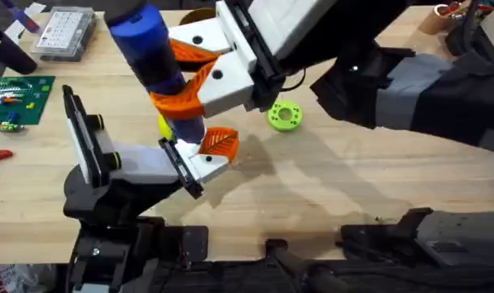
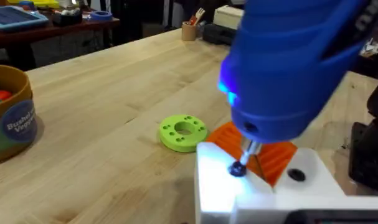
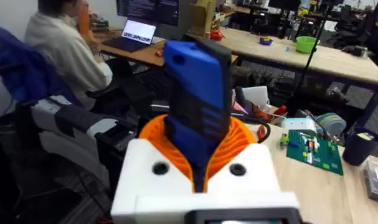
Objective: Pick up the gripper from the table and insert it into the empty holder that is missing its gripper. Then pick up a screw, insert it into the mounting hole, and use the screwdriver to tighten it. Finally, clean up the table by picking up the vegetable and placing it into the bucket.
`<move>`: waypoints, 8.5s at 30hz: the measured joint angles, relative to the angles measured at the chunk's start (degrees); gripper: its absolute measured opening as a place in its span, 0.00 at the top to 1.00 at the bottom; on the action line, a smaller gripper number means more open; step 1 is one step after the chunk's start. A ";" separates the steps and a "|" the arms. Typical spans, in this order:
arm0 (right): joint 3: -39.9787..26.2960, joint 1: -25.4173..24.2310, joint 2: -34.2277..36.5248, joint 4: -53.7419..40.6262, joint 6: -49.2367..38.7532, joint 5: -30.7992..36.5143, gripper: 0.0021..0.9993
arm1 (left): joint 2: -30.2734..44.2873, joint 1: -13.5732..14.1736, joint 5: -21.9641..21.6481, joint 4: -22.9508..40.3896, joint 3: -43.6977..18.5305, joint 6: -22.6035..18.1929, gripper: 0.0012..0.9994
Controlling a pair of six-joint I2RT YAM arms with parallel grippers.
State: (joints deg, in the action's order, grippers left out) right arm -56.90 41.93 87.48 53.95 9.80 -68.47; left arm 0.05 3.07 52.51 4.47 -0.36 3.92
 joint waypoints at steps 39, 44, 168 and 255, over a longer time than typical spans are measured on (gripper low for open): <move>0.09 -0.11 1.16 -0.04 0.00 0.02 0.96 | -0.02 0.00 0.09 0.02 0.00 0.00 0.99; 0.09 -0.11 1.14 -0.06 0.02 0.02 0.96 | -0.02 0.00 0.07 0.00 0.00 0.00 0.99; -0.31 0.77 2.12 -1.67 0.56 2.20 0.96 | 0.42 0.00 0.26 0.07 0.00 0.46 0.99; -8.90 -3.88 2.91 -14.92 4.11 1.24 0.98 | 0.26 0.00 0.35 0.04 0.00 0.37 0.99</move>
State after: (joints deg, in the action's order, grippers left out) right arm -65.80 38.06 90.39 39.03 13.91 -67.23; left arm 0.32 3.07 52.86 4.51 -0.36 4.29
